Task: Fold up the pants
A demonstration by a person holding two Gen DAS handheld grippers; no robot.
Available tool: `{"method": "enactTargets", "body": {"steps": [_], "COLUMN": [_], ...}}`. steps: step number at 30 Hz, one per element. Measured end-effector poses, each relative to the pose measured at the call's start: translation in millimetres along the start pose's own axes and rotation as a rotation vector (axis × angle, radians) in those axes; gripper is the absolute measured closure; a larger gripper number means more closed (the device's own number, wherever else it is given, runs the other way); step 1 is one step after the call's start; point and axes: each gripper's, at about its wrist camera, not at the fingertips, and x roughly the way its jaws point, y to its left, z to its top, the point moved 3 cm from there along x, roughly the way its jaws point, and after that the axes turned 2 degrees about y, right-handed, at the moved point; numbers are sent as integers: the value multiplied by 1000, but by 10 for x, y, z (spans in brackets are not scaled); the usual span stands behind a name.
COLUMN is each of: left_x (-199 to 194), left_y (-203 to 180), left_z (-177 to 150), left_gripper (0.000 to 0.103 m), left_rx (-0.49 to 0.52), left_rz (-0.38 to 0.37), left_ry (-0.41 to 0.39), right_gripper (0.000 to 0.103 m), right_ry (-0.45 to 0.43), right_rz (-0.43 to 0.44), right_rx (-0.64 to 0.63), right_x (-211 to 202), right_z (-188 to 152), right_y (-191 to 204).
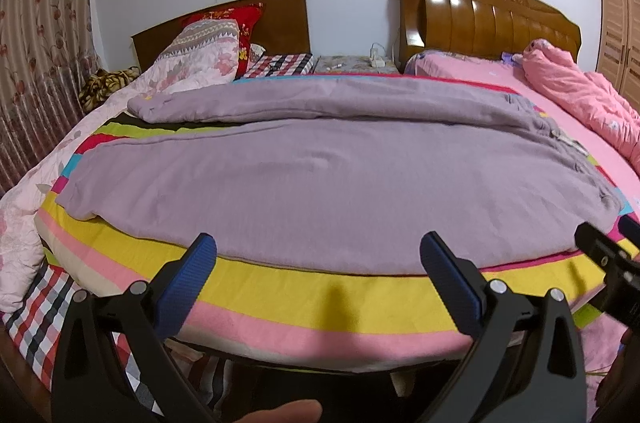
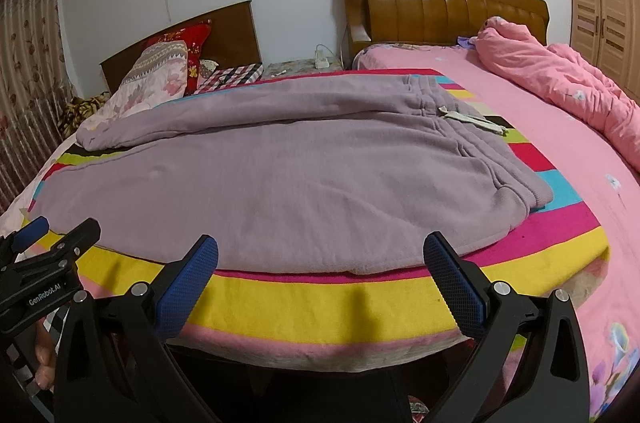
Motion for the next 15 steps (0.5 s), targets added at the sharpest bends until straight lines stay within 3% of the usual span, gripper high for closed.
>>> {"method": "enactTargets", "body": {"steps": [3,7,12,15], "left_x": [87,191,427,871], "left_y": [-9,-6,161,329], "left_z": [28,283,1074,1744], "left_gripper": [1,1,1,1], "left_rx": [31,103,199,200], "left_rz": [-6,-86,27,-12], "left_ry": [28,57,-12,50], "right_gripper": [4,4,4,4], "right_ry": [17,32,60,59], "right_rz": [13,87,168,178], "right_rx": [-16,-102,-225,-306], "right_x": [74,203,667,1156], "right_z": [86,428,1299,1853], "right_y": [-9,14,-122,-255]}}
